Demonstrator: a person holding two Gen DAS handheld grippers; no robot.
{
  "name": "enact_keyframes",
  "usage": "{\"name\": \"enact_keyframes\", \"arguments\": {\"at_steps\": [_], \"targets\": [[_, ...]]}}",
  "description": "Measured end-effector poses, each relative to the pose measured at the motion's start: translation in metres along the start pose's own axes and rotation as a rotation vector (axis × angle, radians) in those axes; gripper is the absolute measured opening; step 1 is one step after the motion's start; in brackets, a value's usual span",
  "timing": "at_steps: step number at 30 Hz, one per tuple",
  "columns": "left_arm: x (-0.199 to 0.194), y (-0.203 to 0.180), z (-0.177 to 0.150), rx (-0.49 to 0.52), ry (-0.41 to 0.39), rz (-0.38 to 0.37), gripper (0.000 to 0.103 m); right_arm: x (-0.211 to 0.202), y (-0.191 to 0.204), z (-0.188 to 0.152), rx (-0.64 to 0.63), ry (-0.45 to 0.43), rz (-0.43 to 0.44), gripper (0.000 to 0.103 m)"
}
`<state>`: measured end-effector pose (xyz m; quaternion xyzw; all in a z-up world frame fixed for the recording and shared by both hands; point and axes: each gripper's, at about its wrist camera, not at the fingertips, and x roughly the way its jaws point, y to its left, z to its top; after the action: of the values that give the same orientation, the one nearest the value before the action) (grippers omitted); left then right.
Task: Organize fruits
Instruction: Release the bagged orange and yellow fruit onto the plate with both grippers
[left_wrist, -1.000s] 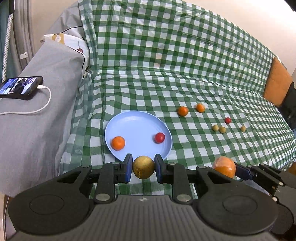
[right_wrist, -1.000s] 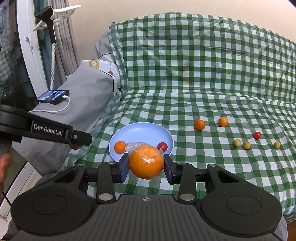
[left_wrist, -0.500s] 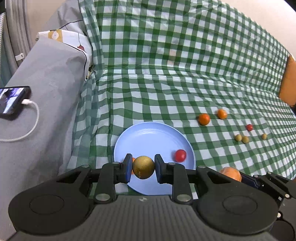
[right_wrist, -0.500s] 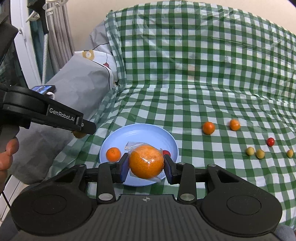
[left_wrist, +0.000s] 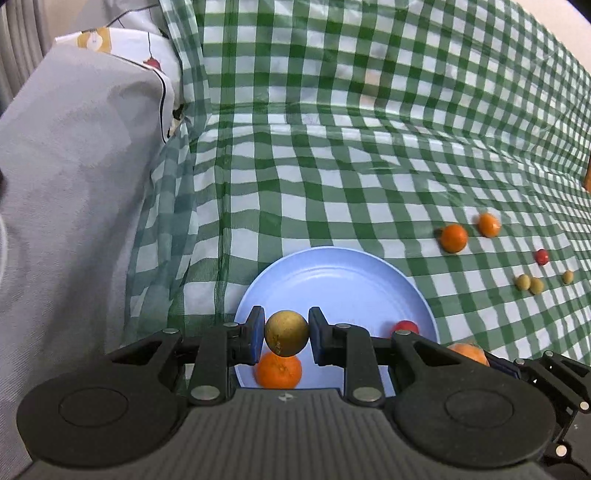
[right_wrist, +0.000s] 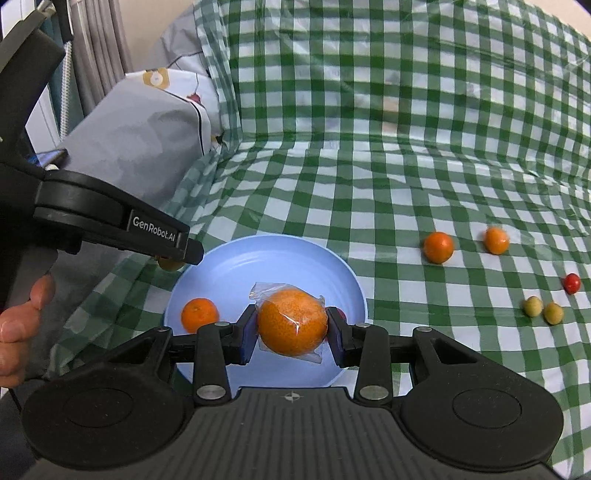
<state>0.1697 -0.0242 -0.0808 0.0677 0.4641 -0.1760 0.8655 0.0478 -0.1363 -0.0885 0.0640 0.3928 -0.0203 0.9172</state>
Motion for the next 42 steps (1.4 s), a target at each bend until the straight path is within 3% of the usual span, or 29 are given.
{"name": "enact_keyframes", "arguments": {"at_steps": [10, 12, 13, 14, 16, 18, 24, 32, 42], "targets": [[0.031, 0.001, 0.000, 0.020, 0.032, 0.032, 0.028, 0.035, -0.001, -0.006, -0.018, 0.033, -0.016, 0.041], [0.032, 0.001, 0.002, 0.018, 0.018, 0.037, 0.034, 0.039, -0.001, -0.006, -0.019, 0.038, -0.016, 0.041], [0.031, 0.001, 0.002, 0.022, 0.006, 0.037, 0.053, 0.041, -0.001, -0.006, -0.022, 0.038, -0.015, 0.041], [0.028, -0.001, 0.003, 0.031, -0.014, 0.039, 0.078, 0.043, -0.001, -0.005, -0.024, 0.040, -0.009, 0.042], [0.019, -0.003, 0.003, 0.043, -0.062, 0.046, 0.103, 0.045, -0.002, -0.001, -0.027, 0.040, 0.006, 0.056], [0.005, -0.006, 0.001, 0.054, -0.109, 0.051, 0.102, 0.040, -0.003, 0.003, -0.020, 0.031, -0.011, 0.080], [-0.034, -0.009, -0.026, 0.038, -0.088, 0.062, 0.102, 0.002, -0.008, -0.003, -0.003, 0.034, -0.046, 0.093], [-0.100, -0.003, -0.082, -0.038, -0.064, 0.101, 0.102, -0.071, 0.003, -0.038, 0.047, 0.079, -0.004, 0.099], [-0.173, -0.014, -0.119, -0.045, -0.140, 0.119, 0.102, -0.147, 0.020, -0.057, 0.049, -0.044, -0.008, 0.102]]}}
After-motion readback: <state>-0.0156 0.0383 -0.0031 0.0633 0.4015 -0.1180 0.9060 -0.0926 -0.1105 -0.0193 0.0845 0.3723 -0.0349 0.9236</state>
